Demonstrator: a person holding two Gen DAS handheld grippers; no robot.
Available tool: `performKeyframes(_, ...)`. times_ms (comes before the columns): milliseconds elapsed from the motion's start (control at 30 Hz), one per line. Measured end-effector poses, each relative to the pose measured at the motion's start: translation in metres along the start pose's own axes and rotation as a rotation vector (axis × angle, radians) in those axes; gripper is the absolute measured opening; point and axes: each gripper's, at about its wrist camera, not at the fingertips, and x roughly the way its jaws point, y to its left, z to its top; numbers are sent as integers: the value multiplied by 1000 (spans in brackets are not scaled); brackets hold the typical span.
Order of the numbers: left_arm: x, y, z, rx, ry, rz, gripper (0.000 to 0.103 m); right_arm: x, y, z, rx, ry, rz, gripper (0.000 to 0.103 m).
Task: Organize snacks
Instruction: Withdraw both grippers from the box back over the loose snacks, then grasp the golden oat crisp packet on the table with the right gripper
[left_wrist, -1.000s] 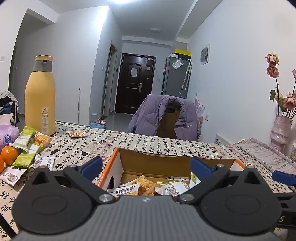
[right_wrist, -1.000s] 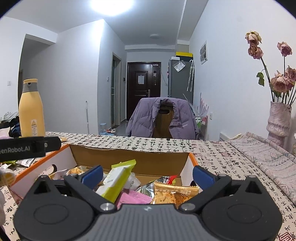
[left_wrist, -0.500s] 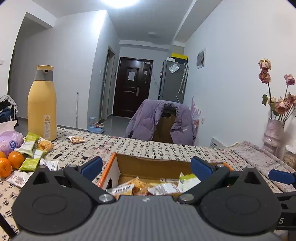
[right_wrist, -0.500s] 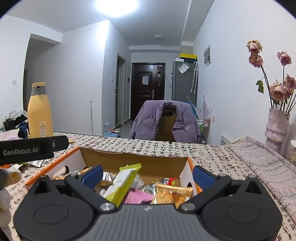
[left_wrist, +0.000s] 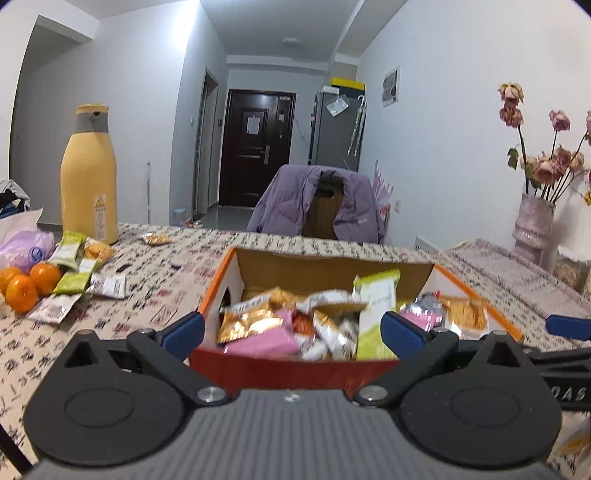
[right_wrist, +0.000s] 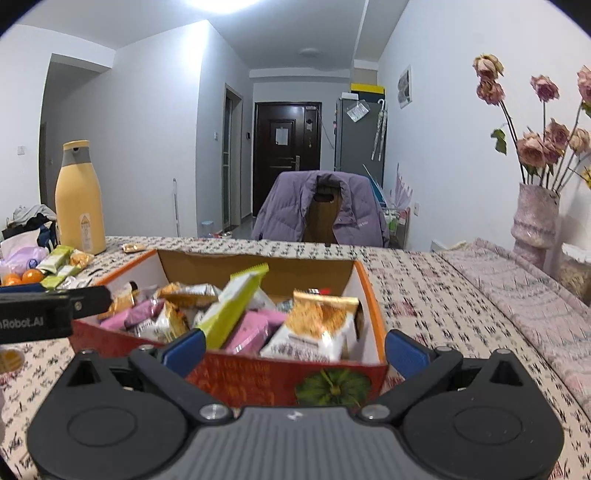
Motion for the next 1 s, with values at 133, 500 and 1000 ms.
performKeyframes(133,-5,5,-13,11,25,4,103,-6,-6,-12,7,28,-3,103)
performKeyframes(500,-9,17,-40,3,65,-3,103,-22,-11,-40,6,90,-20,103)
performKeyframes(1000,-5,24,-44,-43,96,-76,103,-8,-16,-62,-15,219,-68,103)
